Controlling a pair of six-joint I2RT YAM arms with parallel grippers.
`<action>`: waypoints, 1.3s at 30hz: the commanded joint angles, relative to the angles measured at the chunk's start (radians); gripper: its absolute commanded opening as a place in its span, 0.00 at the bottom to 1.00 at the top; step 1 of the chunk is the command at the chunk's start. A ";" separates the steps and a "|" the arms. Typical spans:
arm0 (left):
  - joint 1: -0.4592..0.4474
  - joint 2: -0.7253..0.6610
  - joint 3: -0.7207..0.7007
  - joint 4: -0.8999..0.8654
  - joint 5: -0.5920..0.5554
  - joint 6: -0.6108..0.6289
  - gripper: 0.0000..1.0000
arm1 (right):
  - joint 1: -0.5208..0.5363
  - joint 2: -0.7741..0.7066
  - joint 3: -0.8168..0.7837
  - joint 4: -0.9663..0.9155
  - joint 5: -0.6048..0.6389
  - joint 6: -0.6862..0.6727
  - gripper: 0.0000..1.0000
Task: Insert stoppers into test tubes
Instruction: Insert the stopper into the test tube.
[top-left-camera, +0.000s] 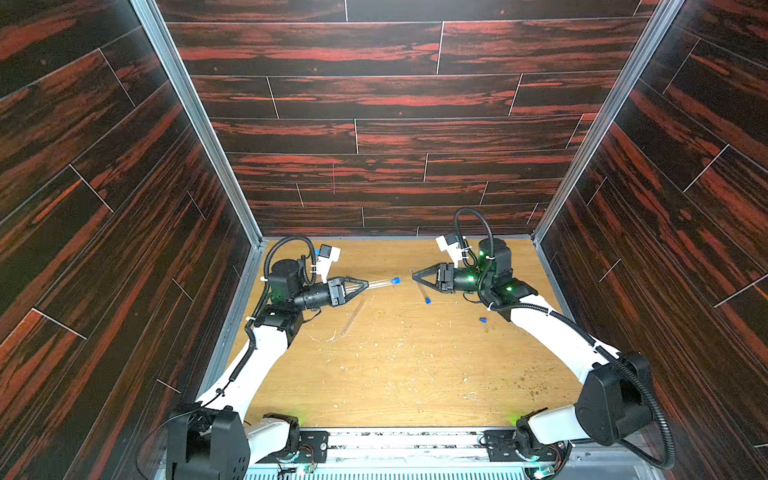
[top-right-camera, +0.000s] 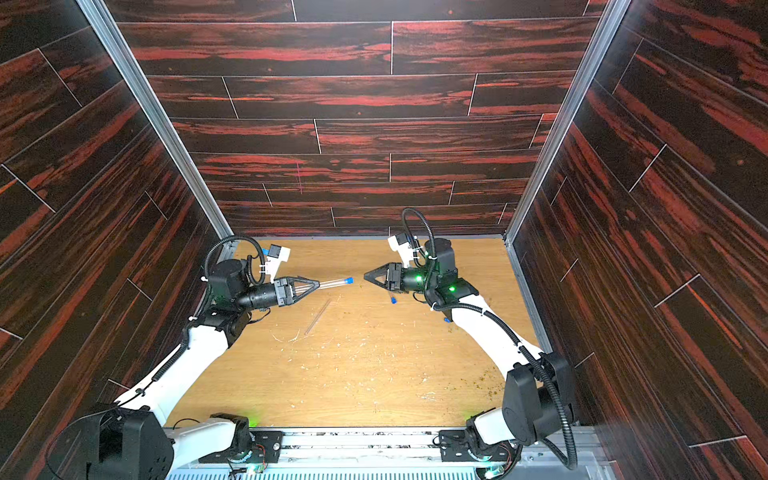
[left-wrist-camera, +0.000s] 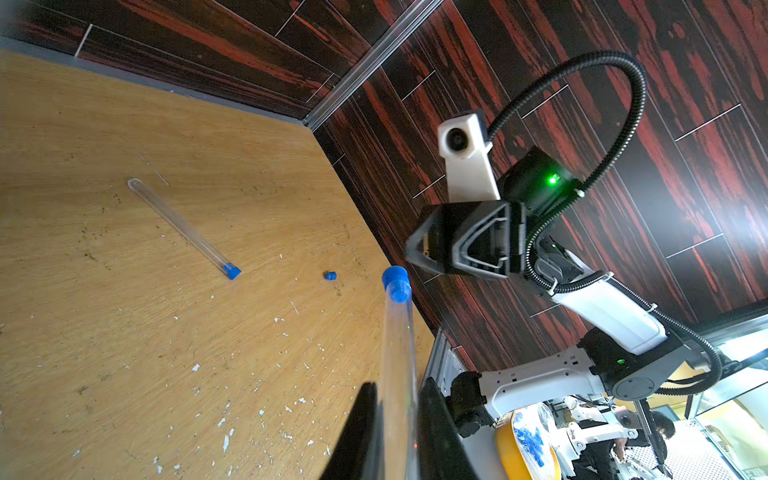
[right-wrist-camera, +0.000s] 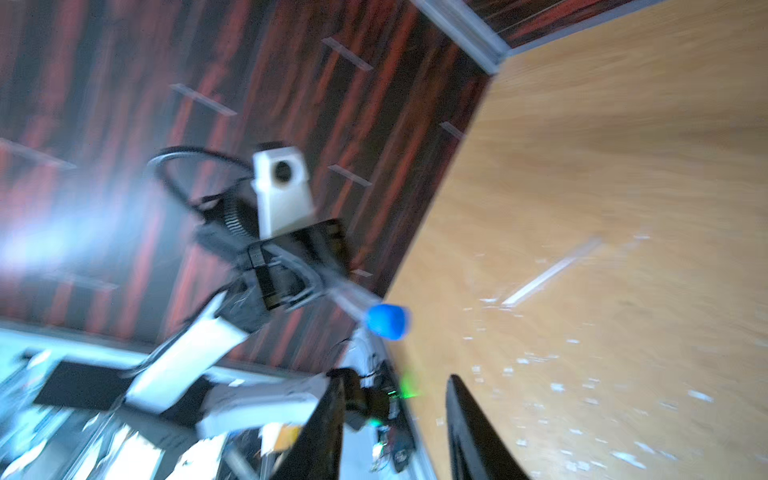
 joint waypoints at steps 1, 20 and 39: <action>0.003 -0.022 -0.003 0.021 0.014 -0.005 0.09 | 0.002 0.026 -0.012 0.106 -0.096 0.075 0.45; -0.004 -0.014 0.003 0.020 0.019 -0.005 0.09 | 0.048 0.159 0.096 0.022 -0.125 0.026 0.40; -0.007 -0.011 0.001 0.008 0.017 0.008 0.09 | 0.069 0.178 0.128 -0.011 -0.133 0.005 0.31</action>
